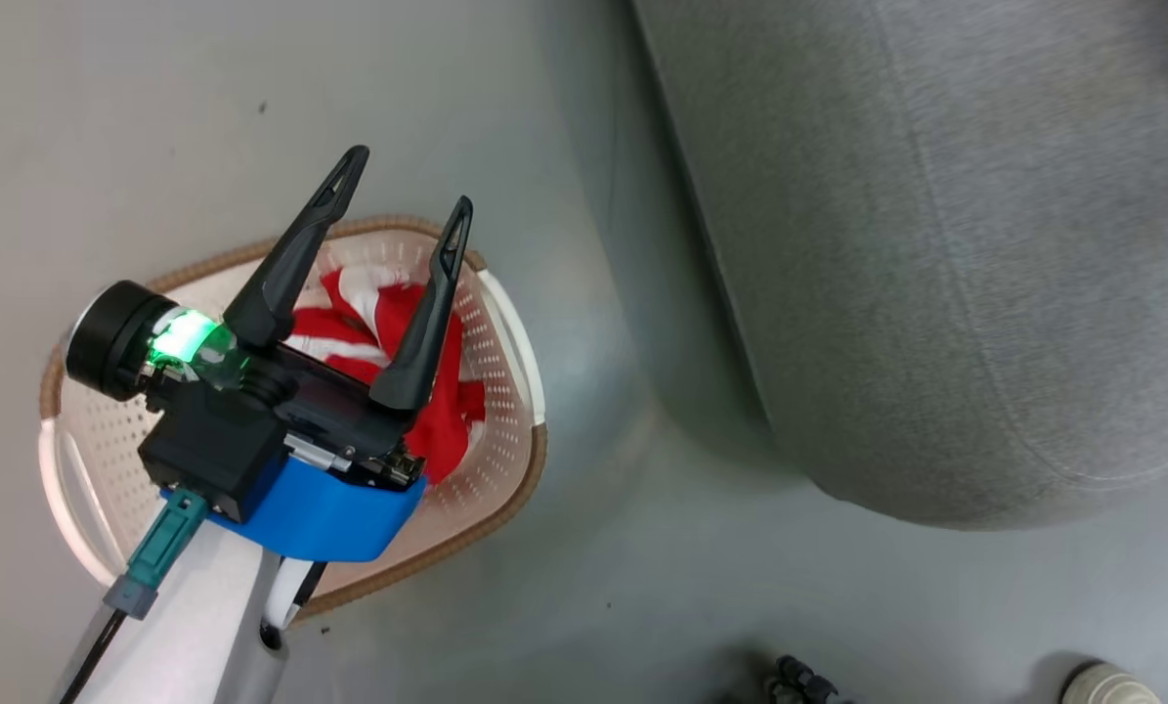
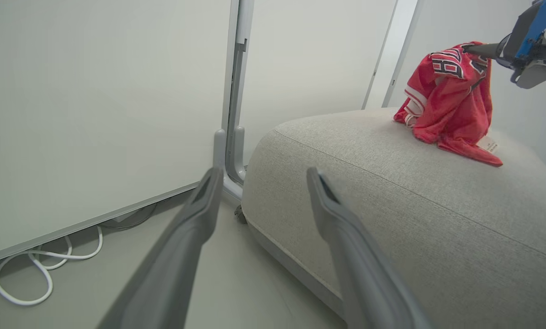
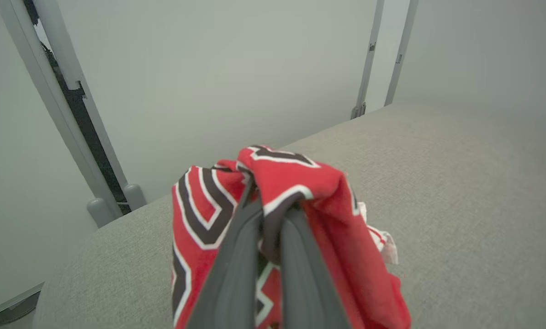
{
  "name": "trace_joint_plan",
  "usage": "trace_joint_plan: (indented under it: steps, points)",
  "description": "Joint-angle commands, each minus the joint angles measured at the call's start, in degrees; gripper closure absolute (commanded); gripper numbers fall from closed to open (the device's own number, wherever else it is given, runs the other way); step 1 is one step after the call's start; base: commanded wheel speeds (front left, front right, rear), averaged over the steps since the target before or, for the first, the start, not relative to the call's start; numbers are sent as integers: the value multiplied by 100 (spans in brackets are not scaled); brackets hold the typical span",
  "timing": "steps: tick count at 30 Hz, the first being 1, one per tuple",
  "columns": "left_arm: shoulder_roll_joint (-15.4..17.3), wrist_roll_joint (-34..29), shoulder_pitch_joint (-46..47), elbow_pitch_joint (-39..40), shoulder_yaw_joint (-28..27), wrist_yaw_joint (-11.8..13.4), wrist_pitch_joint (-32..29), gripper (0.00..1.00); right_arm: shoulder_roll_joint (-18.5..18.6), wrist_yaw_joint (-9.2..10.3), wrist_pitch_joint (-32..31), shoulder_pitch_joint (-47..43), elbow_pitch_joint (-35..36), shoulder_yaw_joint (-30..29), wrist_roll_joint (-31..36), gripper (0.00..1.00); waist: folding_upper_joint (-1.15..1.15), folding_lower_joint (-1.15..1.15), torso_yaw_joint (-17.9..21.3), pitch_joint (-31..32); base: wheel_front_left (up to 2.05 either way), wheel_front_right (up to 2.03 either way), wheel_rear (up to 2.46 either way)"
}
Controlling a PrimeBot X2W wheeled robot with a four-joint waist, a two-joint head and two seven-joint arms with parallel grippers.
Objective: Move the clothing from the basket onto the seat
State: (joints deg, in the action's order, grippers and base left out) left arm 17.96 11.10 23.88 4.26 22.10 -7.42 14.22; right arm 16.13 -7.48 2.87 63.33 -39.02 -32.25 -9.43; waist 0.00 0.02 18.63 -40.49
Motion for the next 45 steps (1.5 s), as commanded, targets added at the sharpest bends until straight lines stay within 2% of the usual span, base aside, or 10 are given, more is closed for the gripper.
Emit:
trace_joint_plan:
  steps: [1,3,4,5,6,7,14,26,36,45]
  points:
    - [26,-26,71,44,9,1,-6,0,57,-3,48,92,-62,-43,33,100,0,-2,-152,-341,0,0,0]
    - [80,-59,30,179,34,15,-83,0,42,-3,174,203,-555,-340,193,100,0,-2,-188,-453,0,0,0]
    - [80,-42,-1,191,35,29,-92,0,28,-3,234,230,-682,-414,242,93,0,-2,-196,-462,0,0,0]
    - [80,-42,-1,191,35,29,-92,0,28,-3,234,230,-682,-414,242,93,0,-2,-196,-462,0,0,0]
    - [76,-24,-22,191,38,42,-86,0,11,-3,296,232,-823,-500,290,69,0,-2,-211,-454,0,0,0]
    - [62,21,-45,166,39,44,-76,0,56,-3,394,247,-1042,-544,432,0,0,-2,-245,-425,0,0,0]
    - [-89,126,-108,-106,99,53,13,0,92,-2,626,62,-1500,-348,680,0,0,-2,-388,-22,0,0,0]
    - [-621,567,-479,-1159,152,9,101,0,62,-2,874,-1070,-1447,742,682,0,0,-2,-633,1623,0,0,0]
    - [-1016,694,-1169,-1602,-351,-14,105,0,-591,-2,941,-2814,20,1575,751,0,0,-2,-735,2950,0,0,0]
    - [-1219,666,-1710,-1952,-954,-13,104,0,-1208,-3,886,-4510,1792,1947,522,0,0,-2,-987,3631,0,0,0]
